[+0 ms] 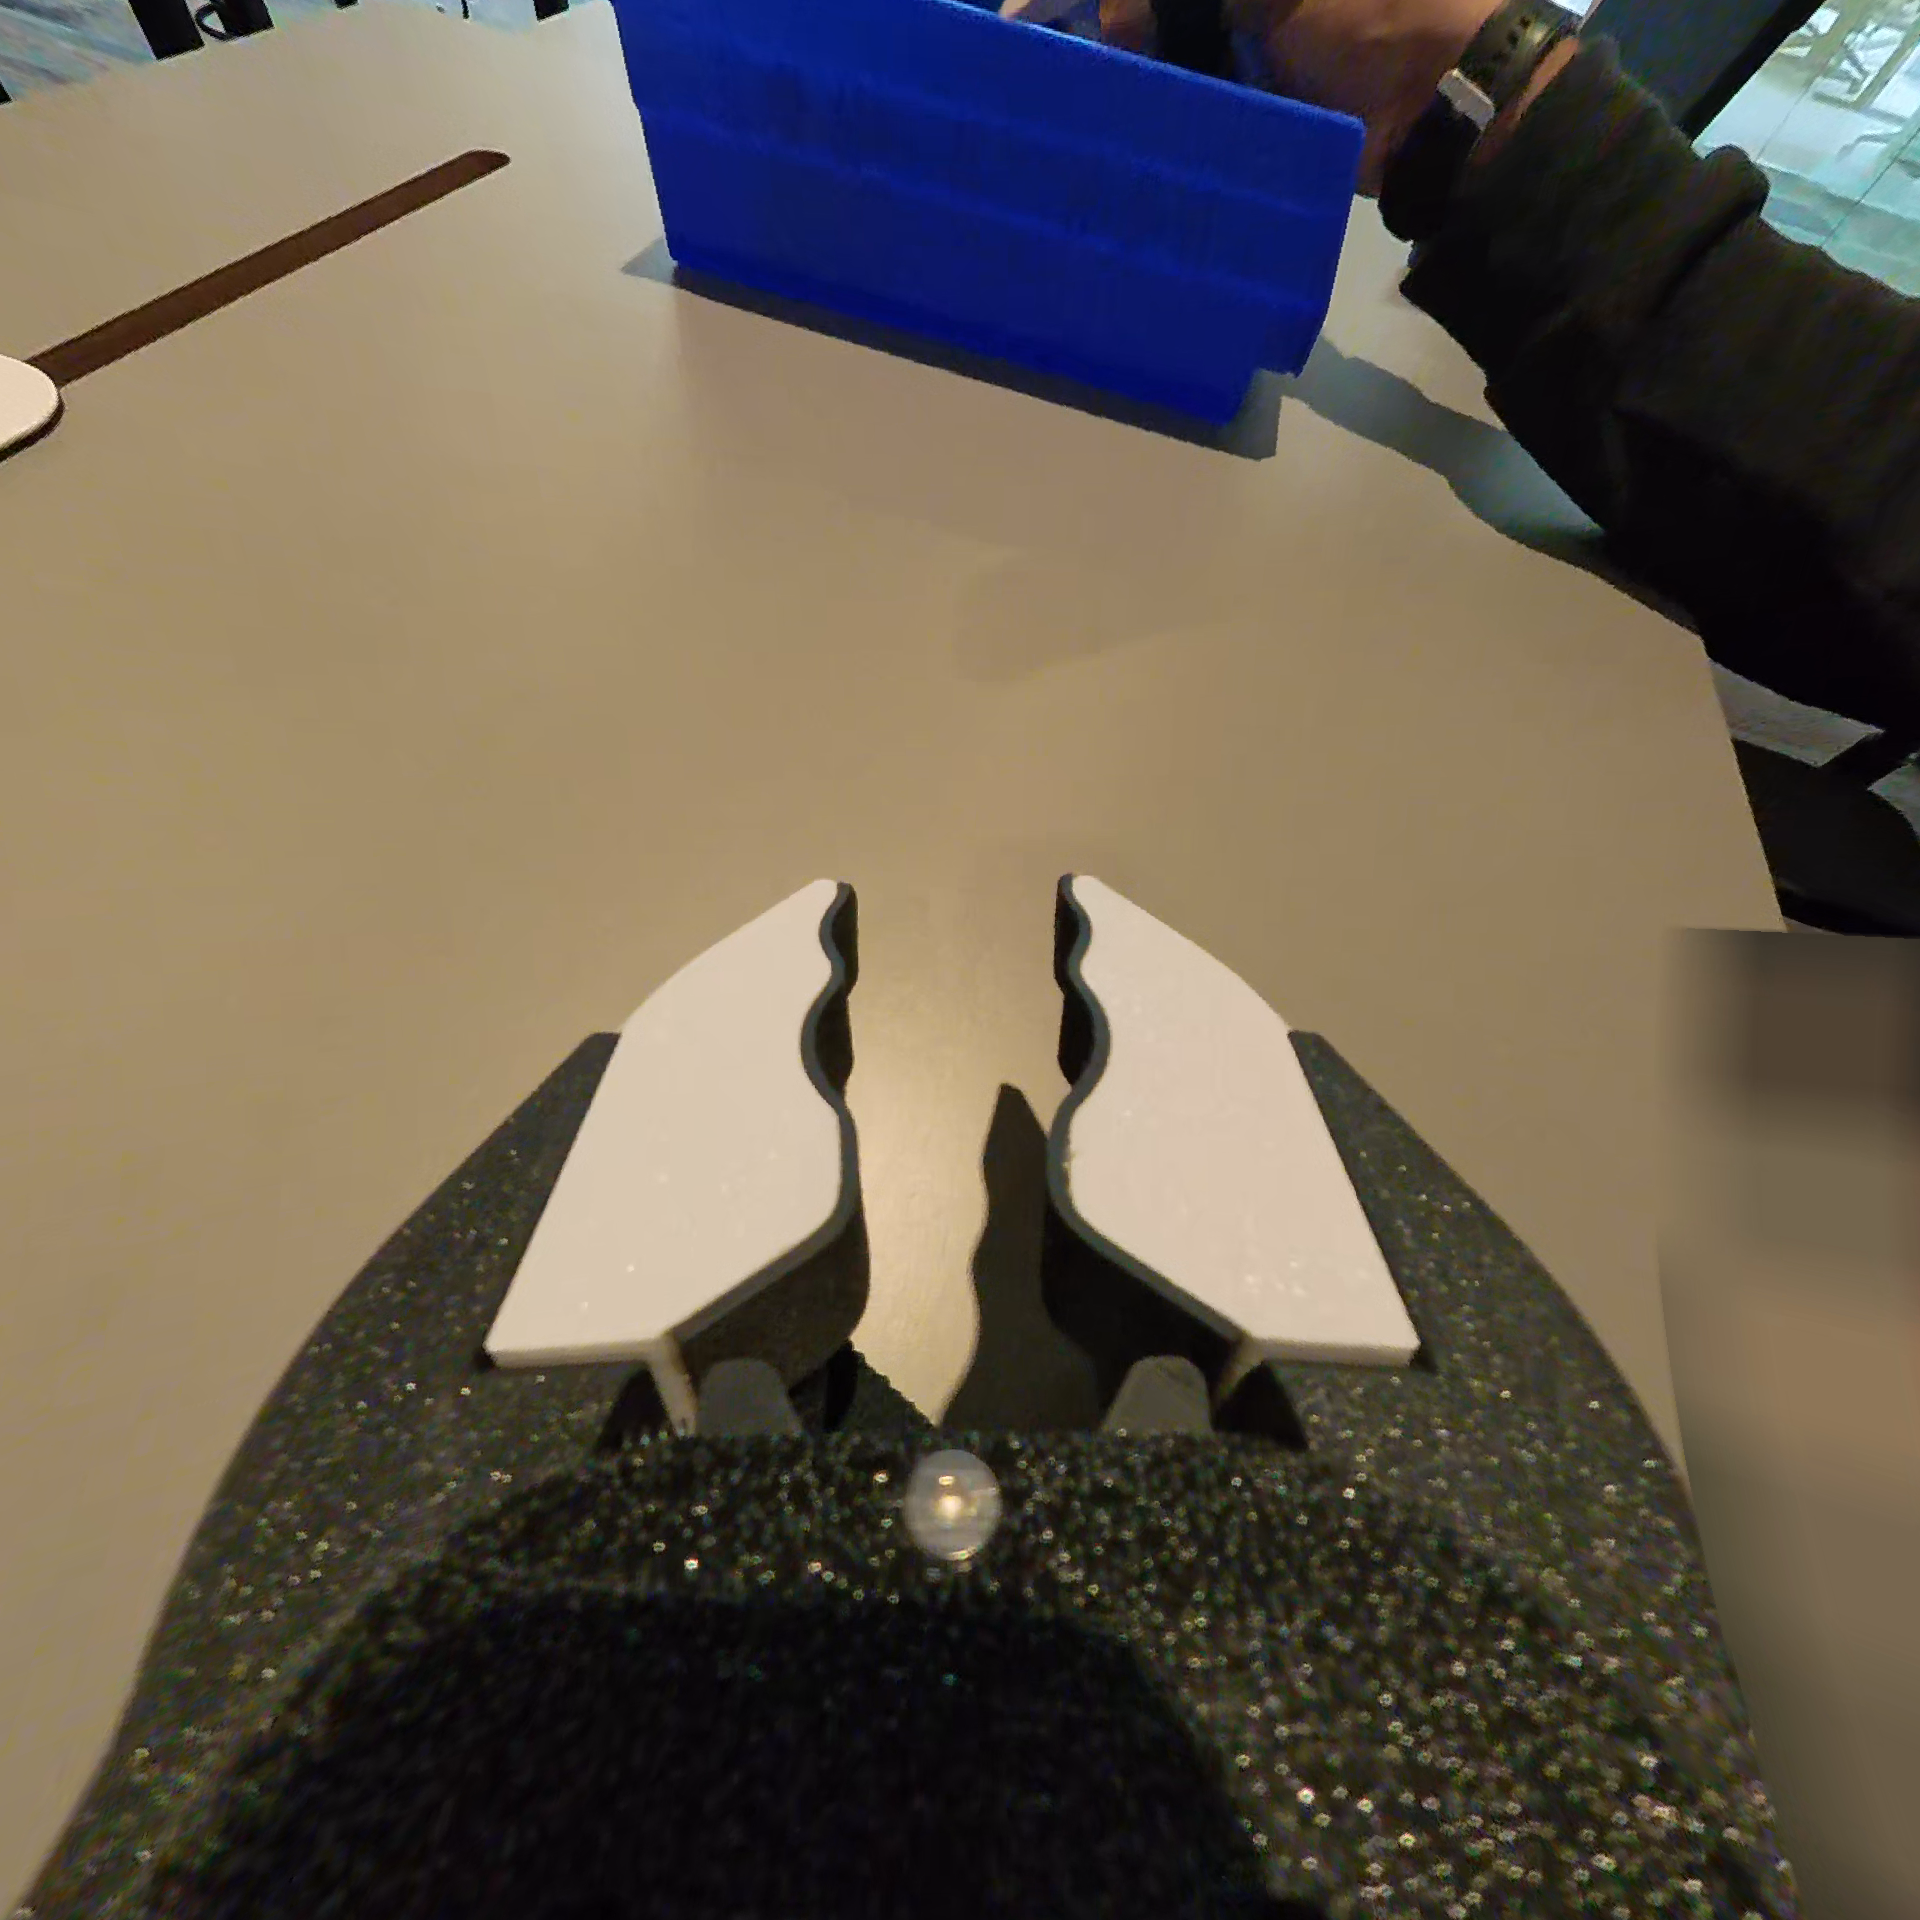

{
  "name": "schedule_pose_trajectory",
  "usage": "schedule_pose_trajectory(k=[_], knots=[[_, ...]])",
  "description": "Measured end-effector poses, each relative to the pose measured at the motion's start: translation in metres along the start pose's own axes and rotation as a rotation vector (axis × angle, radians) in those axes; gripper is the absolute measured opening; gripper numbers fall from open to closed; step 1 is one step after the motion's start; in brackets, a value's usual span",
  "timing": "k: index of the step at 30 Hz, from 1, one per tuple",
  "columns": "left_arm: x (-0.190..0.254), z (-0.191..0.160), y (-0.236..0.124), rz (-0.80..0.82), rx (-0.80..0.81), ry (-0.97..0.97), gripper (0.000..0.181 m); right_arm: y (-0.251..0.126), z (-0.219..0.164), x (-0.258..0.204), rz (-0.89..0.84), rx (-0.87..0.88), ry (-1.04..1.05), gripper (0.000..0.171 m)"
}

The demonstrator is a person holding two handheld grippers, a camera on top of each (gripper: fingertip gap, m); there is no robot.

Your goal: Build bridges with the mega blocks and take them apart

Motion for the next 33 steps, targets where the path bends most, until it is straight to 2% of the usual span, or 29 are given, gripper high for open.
schedule_pose_trajectory(k=[5,10,14,22,25,28,33], knots=[[0.000,0.000,-0.001,0.012,-0.003,0.009,0.035,0.011,-0.011,-0.002,-0.016,-0.147,-0.036,0.038],[0.000,0.003,-0.004,0.018,0.028,0.015,0.035,0.009,-0.014,-0.002,-0.052,-0.186,-0.054,0.039],[0.000,0.004,-0.005,0.022,0.030,0.019,0.034,0.008,-0.031,0.003,-0.081,-0.362,-0.082,0.050],[0.000,0.004,-0.005,0.022,0.029,0.018,0.034,0.001,-0.023,0.003,-0.095,-0.294,-0.115,0.053],[0.000,0.003,-0.004,0.023,0.026,0.019,0.034,-0.004,-0.020,0.004,-0.083,-0.262,-0.106,0.042],[0.000,0.003,-0.004,0.025,0.022,0.022,0.034,-0.005,-0.020,0.004,-0.070,-0.259,-0.111,0.041],[0.000,0.004,-0.005,0.028,0.026,0.022,0.033,-0.011,-0.027,0.022,-0.201,-0.281,-0.095,0.040]])
Point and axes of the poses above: each gripper's, where its closed fingertips meet, y out along the fingers, z out of its top, x = y × z across the jaws, the point moved 7 cm from there along -y, back along the fingers, and after that the axes turned 6 degrees about -z, right-handed, at the moved point
